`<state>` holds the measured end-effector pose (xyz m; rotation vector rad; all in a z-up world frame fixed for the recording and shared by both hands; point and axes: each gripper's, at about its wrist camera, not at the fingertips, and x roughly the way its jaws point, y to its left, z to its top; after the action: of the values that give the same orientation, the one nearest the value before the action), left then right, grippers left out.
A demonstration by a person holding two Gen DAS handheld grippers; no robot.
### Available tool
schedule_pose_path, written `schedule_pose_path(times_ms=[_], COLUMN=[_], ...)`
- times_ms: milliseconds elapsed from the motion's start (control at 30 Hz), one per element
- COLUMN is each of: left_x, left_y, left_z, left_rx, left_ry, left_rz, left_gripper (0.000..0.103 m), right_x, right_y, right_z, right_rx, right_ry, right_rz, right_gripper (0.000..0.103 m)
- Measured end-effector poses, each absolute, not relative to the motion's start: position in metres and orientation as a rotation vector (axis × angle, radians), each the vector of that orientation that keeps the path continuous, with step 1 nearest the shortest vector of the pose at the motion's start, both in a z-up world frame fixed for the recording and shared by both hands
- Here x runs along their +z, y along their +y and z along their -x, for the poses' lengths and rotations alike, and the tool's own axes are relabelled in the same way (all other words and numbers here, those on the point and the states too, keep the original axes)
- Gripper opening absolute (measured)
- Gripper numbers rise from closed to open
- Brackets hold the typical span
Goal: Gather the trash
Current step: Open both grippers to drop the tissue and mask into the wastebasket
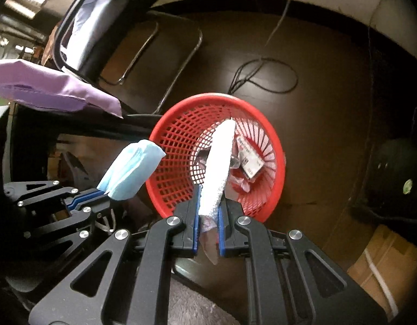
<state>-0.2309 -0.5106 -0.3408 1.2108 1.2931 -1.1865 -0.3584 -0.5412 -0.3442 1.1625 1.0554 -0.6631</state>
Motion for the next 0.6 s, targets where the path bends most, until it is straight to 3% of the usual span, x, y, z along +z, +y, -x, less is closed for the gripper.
schedule_pose_path(times_ms=[267,300,367,433,600], left_x=[-0.35,-0.349,-0.346,-0.34,-0.331], left_y=[-0.517,-0.517,-0.516,-0.516,-0.513], left_z=[0.23,0.231,0.23,0.229,0.23], left_rx=[-1.194,-1.198,-1.191,-1.207,-1.21], left_ry=[1.352,1.35,1.334,1.313,1.309], left_rz=[-1.183,-1.187,-1.179,-1.151,-1.137], left_gripper=[0.012,0.017,0.054,0.062,0.064], right_x=[-0.36,-0.359,-0.357,-0.356,-0.345], right_y=[-0.545,-0.545,-0.545,-0.548,-0.55], right_z=[0.355,0.356,0.362,0.367,0.372], right_rx=[-0.668,-0.676,-0.679,-0.692,-0.731], right_ry=[1.07,1.072,1.07,1.066,1.044], right_rz=[-1.206,-1.211,-1.238,-1.247,-1.232], right_gripper=[0.015,0.016,0.021,0.037,0.041])
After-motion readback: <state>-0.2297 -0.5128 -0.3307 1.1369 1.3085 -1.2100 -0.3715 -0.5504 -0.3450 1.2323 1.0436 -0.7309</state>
